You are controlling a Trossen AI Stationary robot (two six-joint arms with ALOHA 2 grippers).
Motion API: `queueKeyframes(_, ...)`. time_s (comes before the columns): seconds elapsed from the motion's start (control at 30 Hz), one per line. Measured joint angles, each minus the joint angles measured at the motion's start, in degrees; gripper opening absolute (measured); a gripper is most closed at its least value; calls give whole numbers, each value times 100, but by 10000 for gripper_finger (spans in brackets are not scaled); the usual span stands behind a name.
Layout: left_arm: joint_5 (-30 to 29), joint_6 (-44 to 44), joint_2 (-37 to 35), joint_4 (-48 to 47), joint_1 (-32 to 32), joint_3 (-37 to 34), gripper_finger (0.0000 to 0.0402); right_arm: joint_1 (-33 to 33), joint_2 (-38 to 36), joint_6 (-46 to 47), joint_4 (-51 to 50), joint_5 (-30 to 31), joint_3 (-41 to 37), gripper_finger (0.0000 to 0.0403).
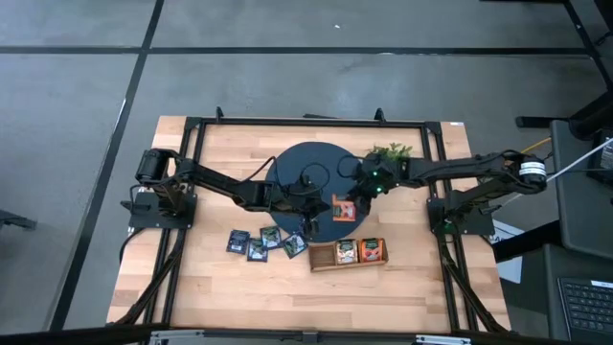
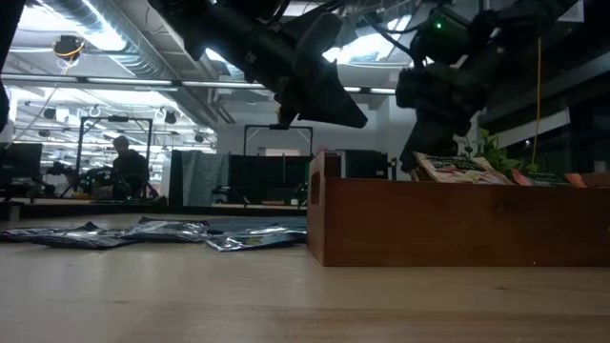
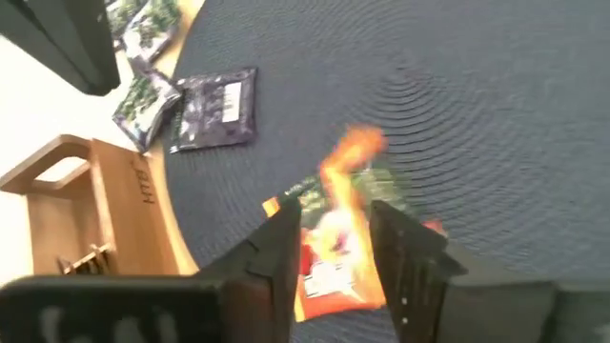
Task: Pick & Place Tea
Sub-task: Put the orange tea bag into the right section of the wooden organizer
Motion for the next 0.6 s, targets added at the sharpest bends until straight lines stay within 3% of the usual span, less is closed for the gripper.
queueKeyframes(0.27, -2, 0, 0, -104, 0, 0, 4, 136, -236, -314, -1481, 887, 683, 151)
queueKeyframes(0.6, 396, 244, 73, -69, 2, 0, 2, 652, -254, -380, -2701, 856, 963, 151)
